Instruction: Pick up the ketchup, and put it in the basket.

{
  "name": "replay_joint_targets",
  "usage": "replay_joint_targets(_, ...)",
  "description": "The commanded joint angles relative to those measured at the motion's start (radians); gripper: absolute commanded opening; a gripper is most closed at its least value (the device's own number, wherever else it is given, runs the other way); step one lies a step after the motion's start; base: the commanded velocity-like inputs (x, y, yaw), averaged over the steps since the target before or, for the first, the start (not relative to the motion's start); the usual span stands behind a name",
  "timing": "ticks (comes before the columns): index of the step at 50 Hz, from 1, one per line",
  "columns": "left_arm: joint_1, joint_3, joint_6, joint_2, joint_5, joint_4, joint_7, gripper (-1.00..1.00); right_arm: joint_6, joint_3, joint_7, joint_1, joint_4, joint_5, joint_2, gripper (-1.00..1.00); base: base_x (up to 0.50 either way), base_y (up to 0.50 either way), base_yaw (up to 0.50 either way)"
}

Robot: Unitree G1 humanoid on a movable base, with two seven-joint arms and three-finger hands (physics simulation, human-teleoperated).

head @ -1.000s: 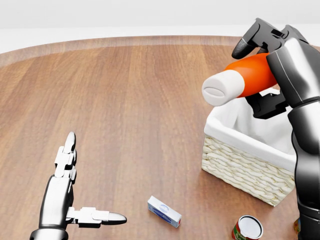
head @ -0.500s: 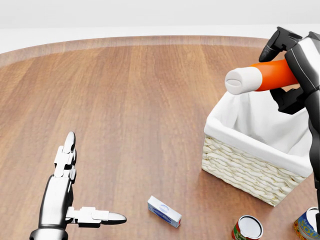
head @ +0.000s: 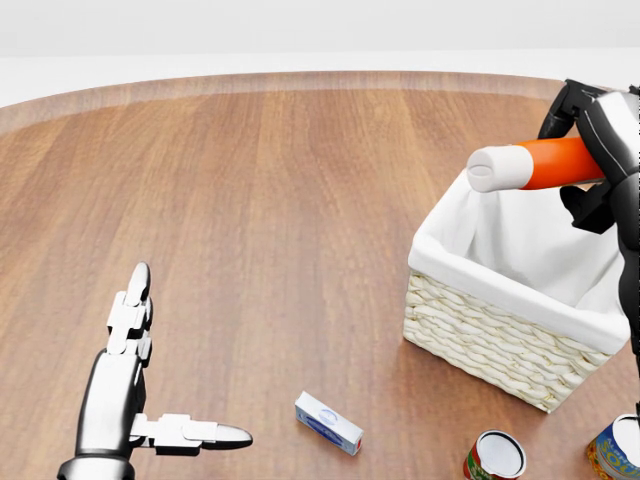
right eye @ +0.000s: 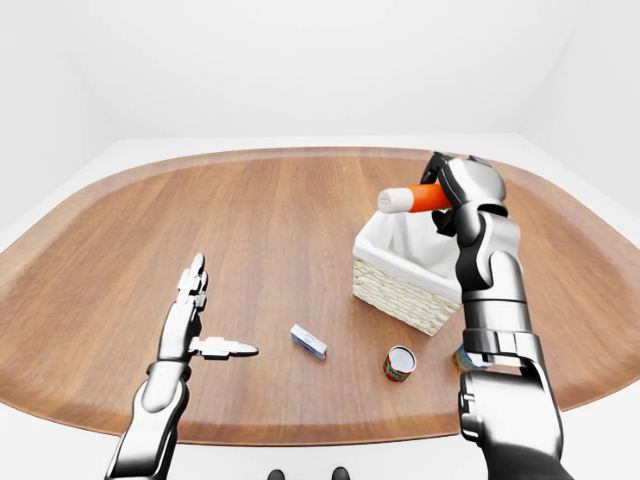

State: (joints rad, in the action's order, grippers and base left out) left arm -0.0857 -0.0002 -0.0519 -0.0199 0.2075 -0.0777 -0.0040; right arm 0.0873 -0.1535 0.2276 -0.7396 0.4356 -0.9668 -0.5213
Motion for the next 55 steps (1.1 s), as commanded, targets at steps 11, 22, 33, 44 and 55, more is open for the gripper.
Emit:
replay_joint_targets(11,-0.013,0.001,0.018,0.001,-0.005,-0.034,-0.008,1.0,0.0,0.023,-0.043,-0.04,0.173,-0.068,0.003,-1.0,0.0,0.0,0.0)
replay_joint_targets(22,-0.013,0.003,0.017,0.0,-0.008,-0.036,-0.008,1.0,0.0,0.038,-0.117,-0.065,0.249,-0.06,0.009,-1.0,0.0,0.0,0.0)
replay_joint_targets(33,-0.008,0.001,0.01,0.0,-0.004,-0.022,-0.004,1.0,0.0,0.059,-0.189,-0.097,0.376,-0.052,0.015,-1.0,0.0,0.0,0.0)
replay_joint_targets(44,-0.012,0.001,0.009,0.001,-0.004,-0.026,-0.005,1.0,0.0,0.073,-0.248,-0.117,0.477,-0.038,0.016,-1.0,0.0,0.0,0.0)
replay_joint_targets(55,-0.008,0.002,0.005,0.0,-0.003,-0.017,-0.004,1.0,0.0,0.094,-0.326,-0.159,0.617,-0.01,0.018,-1.0,0.0,0.0,0.0)
